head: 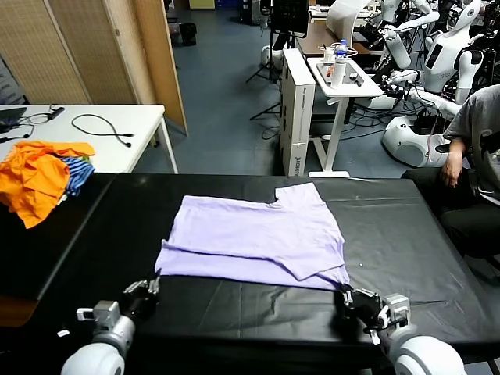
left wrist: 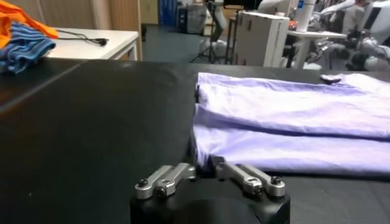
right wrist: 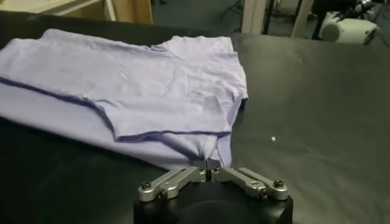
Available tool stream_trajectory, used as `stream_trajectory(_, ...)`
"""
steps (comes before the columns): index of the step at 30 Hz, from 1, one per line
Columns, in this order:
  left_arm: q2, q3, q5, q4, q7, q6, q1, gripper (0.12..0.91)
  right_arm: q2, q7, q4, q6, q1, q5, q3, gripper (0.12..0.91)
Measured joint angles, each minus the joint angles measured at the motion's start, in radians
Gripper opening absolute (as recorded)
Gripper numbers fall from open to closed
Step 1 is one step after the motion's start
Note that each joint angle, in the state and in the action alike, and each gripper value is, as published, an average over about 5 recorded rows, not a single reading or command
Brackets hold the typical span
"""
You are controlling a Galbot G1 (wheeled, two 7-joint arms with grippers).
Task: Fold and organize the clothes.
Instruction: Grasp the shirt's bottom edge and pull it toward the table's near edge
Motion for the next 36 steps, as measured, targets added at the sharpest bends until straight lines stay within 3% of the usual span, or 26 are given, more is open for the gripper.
stream_trajectory(18,-0.043,-0.066,0.023,-0.15,-0.018,0.011,0.242,0.146,0.007,0.009,0.079,-0.004,-0.14,-0.056,-0.004,0.142)
stream_trajectory(21,-0.042,-0.072,0.022,-0.157,-0.017,0.015,0.257,0.146,0.009,0.006,0.089,-0.004,-0.157,-0.056,-0.004,0.21)
stream_trajectory(26,-0.042,-0.074,0.027,-0.175,-0.014,0.053,0.271,0.181,0.008,0.001,0.113,-0.004,-0.187,-0.056,-0.001,0.505)
stream_trajectory(31,-0.045,-0.084,0.038,-0.204,-0.02,0.087,0.287,0.457,0.007,0.005,0.149,-0.004,-0.23,-0.056,0.018,0.806)
stream_trajectory(34,-0.047,-0.099,0.037,-0.219,-0.018,0.098,0.293,0.646,0.013,0.005,0.176,-0.004,-0.255,-0.04,0.04,0.89)
stream_trajectory(36,-0.05,-0.114,0.022,-0.23,-0.011,0.102,0.292,0.755,0.015,0.006,0.194,-0.004,-0.256,-0.01,0.063,0.902)
